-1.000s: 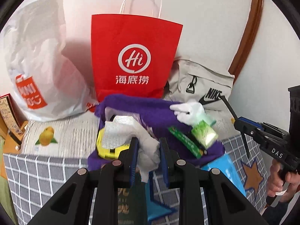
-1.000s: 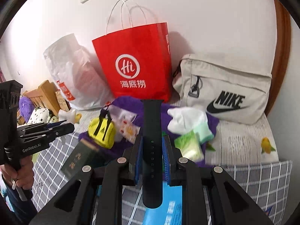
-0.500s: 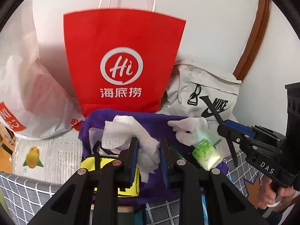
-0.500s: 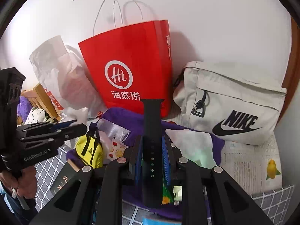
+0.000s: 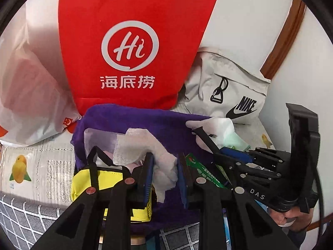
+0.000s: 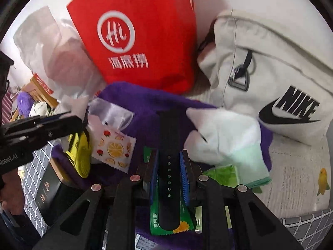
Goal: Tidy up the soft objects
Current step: 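Open both tools to drop the tissue and watch strap onto the towel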
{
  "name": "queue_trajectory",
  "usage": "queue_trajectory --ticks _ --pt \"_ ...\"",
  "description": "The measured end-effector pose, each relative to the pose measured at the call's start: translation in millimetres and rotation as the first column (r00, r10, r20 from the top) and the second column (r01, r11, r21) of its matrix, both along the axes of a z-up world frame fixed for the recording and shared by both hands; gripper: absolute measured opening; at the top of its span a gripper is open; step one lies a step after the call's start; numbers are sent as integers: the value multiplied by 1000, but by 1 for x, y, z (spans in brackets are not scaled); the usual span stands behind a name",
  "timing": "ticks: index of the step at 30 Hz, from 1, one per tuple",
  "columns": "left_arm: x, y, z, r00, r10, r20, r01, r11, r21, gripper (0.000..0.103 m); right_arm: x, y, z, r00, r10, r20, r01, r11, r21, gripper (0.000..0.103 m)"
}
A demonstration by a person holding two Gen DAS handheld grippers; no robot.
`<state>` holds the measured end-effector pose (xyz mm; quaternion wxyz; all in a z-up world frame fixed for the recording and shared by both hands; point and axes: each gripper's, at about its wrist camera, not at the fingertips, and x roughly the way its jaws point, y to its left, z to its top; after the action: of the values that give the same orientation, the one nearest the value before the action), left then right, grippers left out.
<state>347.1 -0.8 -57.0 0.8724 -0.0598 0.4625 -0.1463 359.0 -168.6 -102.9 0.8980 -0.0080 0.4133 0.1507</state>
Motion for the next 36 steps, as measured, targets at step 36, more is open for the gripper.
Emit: queue_trajectory --ticks 36 --pt "-5 -42 -21 990 -132 -52 134 990 41 22 -9 -24 16 999 -24 21 25 999 -27 48"
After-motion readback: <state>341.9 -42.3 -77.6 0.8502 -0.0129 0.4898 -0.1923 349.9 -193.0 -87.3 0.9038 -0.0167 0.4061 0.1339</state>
